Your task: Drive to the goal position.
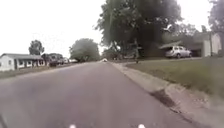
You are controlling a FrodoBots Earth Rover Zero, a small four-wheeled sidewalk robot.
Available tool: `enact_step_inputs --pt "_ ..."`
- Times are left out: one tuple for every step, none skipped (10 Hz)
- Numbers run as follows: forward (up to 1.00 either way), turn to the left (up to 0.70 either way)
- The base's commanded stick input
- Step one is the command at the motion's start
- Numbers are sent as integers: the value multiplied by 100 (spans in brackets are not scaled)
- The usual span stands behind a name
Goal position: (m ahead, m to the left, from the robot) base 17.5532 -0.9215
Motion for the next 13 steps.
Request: enact_step_inputs --pt "100 0" --pt "100 0" --pt "100 0" --pt "100 0" --pt "100 0" --pt "100 0" --pt "100 0" --pt "100 0" --pt "100 0" --pt "100 0" --pt "100 0" --pt "100 0" --pt "100 0"
